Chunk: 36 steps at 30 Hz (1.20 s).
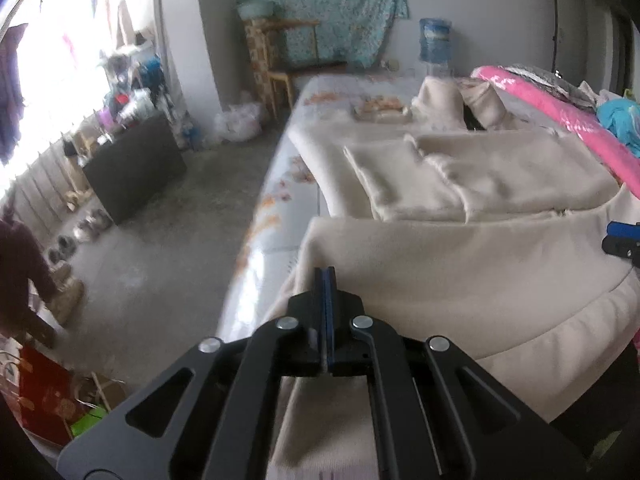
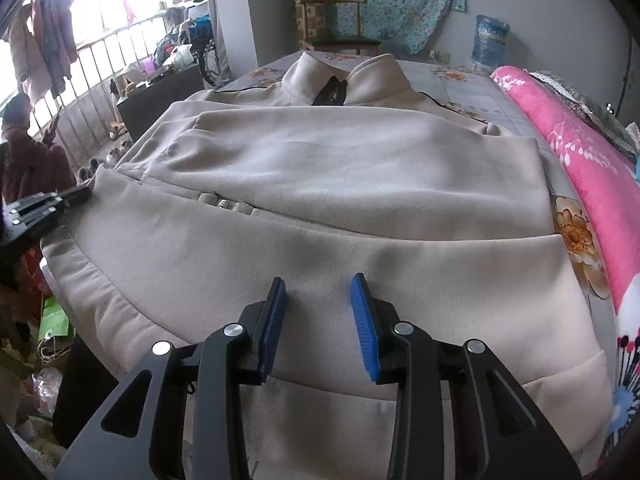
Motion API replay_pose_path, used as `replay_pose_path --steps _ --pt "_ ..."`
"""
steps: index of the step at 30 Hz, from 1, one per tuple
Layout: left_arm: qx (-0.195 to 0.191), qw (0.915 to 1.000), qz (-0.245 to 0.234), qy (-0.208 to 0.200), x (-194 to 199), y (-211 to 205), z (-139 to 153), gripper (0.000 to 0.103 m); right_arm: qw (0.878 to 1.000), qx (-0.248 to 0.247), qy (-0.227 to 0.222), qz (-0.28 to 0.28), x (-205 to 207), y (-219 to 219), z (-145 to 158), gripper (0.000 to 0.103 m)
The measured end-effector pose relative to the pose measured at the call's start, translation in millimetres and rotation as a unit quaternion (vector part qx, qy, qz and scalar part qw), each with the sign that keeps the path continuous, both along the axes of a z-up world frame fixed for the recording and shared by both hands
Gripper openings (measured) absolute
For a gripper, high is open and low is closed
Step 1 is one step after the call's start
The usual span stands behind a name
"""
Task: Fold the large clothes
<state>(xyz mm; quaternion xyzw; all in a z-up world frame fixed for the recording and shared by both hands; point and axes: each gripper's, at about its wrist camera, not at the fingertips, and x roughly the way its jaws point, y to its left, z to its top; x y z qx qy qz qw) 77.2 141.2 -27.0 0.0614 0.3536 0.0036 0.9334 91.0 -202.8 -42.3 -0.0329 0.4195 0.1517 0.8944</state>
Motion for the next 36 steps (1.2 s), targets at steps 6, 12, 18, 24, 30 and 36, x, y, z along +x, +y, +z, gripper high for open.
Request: replay_pose_path --steps 6,12,18,24,30,36 --pt "-0.064 0.9919 -0.110 -0.007 -39.8 -41.5 24.3 0.009 1.000 0.000 0.000 0.001 1.0 -0.7 0.2 0.033" --pt "-0.039 0.9897 -0.132 0.042 -53.0 -63.0 -12.8 0.016 1.000 -0.002 0.002 0.001 1.8 0.1 1.3 0.034" --pt "-0.068 0.9884 -0.124 0.056 -50.9 -49.2 -3.9 0.018 0.999 0.019 -0.032 0.026 -27.7 6.5 29.2 0.045" --pt "-0.075 0.9896 -0.101 0.071 -52.0 -44.9 -11.0 0.025 0.997 0.006 -0.022 0.069 -46.2 33.7 15.0 0.056" --pt "-0.079 0.9917 -0.085 0.055 -46.2 -39.3 7.1 0.034 0.998 0.004 -0.031 0.046 -50.7 22.1 20.6 0.058" --pt "-0.091 0.9907 -0.033 0.096 -19.3 -23.7 -3.5 0.053 0.999 -0.005 -0.034 -0.020 -50.1 -21.1 20.5 0.062"
